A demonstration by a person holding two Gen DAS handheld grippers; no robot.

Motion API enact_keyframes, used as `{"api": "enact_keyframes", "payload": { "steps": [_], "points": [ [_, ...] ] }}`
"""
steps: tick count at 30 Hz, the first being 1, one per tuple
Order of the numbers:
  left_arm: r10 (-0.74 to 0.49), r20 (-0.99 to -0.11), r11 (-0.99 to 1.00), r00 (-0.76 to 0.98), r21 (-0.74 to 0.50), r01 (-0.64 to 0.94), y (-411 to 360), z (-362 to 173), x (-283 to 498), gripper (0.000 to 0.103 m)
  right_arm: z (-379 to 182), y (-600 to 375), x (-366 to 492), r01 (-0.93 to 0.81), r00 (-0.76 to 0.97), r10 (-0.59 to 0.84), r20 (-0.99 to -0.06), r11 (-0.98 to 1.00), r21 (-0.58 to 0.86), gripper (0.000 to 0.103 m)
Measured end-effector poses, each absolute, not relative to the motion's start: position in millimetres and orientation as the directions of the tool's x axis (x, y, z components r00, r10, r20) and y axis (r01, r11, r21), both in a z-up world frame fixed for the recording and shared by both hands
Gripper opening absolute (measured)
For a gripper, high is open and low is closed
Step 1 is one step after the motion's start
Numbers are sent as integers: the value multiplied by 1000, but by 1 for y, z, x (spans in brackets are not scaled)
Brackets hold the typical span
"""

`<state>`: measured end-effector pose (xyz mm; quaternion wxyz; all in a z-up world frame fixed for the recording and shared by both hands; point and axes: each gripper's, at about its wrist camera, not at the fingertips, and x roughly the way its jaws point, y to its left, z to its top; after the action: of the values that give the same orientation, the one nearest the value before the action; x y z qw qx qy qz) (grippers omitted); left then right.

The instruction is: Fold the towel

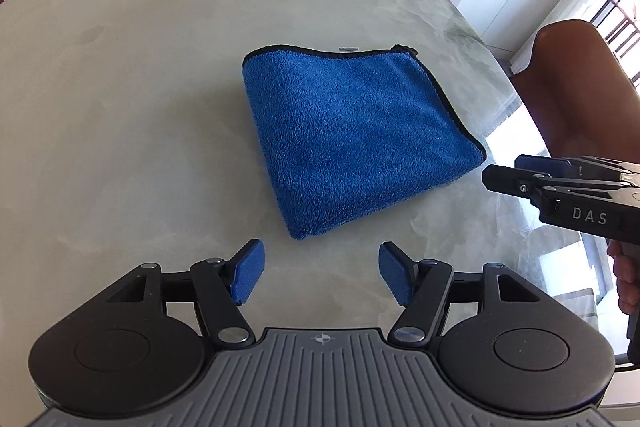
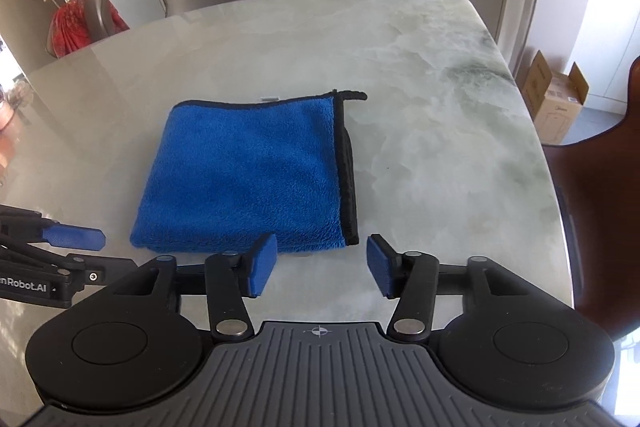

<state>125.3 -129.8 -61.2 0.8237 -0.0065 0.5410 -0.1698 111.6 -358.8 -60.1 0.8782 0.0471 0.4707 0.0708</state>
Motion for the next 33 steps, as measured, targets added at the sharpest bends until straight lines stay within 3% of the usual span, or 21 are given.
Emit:
{"api": "enact_keyframes", "payload": {
  "steps": [7, 16, 26, 33],
  "points": [
    [-243, -892, 955, 382, -152, 253, -130, -52, 105, 79, -41, -348, 95, -78, 557, 141, -818, 990, 118, 79],
    [-247, -885, 961, 395, -171, 218, -126, -40, 86, 81, -29, -335, 79, -71, 549, 128, -826, 992, 106, 85],
    [-185, -869, 979, 460, -120, 166, -122, -25, 65, 82, -14, -322, 62, -50, 560, 75, -825, 997, 57, 100],
    [-165, -849, 984, 502, -108, 141, -121, -10, 52, 82, -3, -316, 49, -16, 552, 34, -833, 999, 30, 102]
  ]
}}
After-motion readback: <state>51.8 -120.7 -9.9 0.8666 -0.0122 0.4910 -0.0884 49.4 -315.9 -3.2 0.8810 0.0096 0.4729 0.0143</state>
